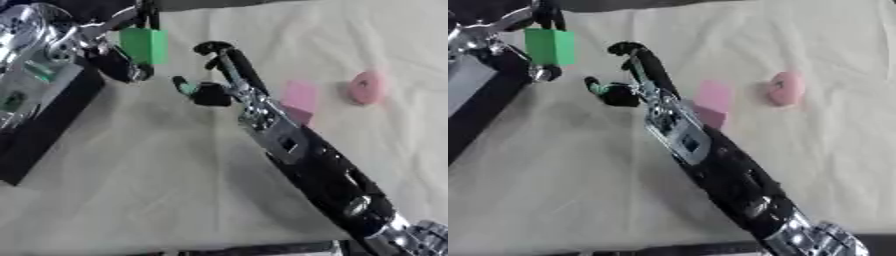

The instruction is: Pick up the objects with one hand, pass them to the other hand, and then place them into the box on the other side of the table.

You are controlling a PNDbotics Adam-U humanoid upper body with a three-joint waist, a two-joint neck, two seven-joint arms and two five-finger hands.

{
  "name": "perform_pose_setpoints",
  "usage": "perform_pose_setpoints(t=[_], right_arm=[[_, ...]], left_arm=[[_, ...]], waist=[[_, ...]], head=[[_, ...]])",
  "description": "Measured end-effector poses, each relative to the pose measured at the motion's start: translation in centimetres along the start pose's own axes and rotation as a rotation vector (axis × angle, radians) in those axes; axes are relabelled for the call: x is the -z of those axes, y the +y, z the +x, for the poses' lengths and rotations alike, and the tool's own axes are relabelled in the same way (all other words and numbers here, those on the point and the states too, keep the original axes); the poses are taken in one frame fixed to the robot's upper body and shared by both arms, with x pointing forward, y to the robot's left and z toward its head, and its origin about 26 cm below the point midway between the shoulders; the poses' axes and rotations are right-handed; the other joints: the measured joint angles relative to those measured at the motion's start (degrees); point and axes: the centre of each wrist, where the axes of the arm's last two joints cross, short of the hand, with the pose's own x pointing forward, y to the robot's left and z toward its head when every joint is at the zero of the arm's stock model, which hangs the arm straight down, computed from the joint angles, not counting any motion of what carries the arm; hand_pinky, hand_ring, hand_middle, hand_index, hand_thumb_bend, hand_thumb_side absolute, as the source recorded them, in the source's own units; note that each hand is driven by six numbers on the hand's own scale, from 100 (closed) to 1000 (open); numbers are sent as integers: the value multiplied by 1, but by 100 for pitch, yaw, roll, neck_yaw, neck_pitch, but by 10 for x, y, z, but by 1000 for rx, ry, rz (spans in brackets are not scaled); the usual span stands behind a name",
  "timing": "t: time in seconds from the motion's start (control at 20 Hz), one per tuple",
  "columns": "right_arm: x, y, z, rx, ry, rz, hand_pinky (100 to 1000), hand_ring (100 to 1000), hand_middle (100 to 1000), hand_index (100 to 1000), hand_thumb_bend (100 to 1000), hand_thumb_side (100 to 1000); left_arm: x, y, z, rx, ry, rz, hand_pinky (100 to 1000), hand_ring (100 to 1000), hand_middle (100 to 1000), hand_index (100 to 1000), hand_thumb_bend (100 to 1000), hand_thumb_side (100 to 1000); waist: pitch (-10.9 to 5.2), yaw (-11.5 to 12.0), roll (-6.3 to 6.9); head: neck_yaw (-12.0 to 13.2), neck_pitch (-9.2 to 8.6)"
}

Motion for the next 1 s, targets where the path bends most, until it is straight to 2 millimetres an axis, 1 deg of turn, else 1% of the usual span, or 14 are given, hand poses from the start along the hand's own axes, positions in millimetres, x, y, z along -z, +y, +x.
perform_pose_setpoints(t=[0.5,0.7,1.0], right_arm=[[-1,-2,2,0,-2,2,793,714,776,792,430,273],[-1,-4,3,-2,-5,-2,793,715,776,792,430,273],[-1,-5,4,0,-10,-5,794,715,777,792,430,273]], left_arm=[[-20,-2,-40,-91,155,52,641,609,495,440,400,100],[-27,-2,-54,-108,209,72,641,609,494,440,398,100],[-37,-8,-72,-141,277,68,640,601,488,437,378,100]], waist=[[0,12,0],[0,16,0],[0,15,-2]], head=[[71,0],[103,0],[154,0]])
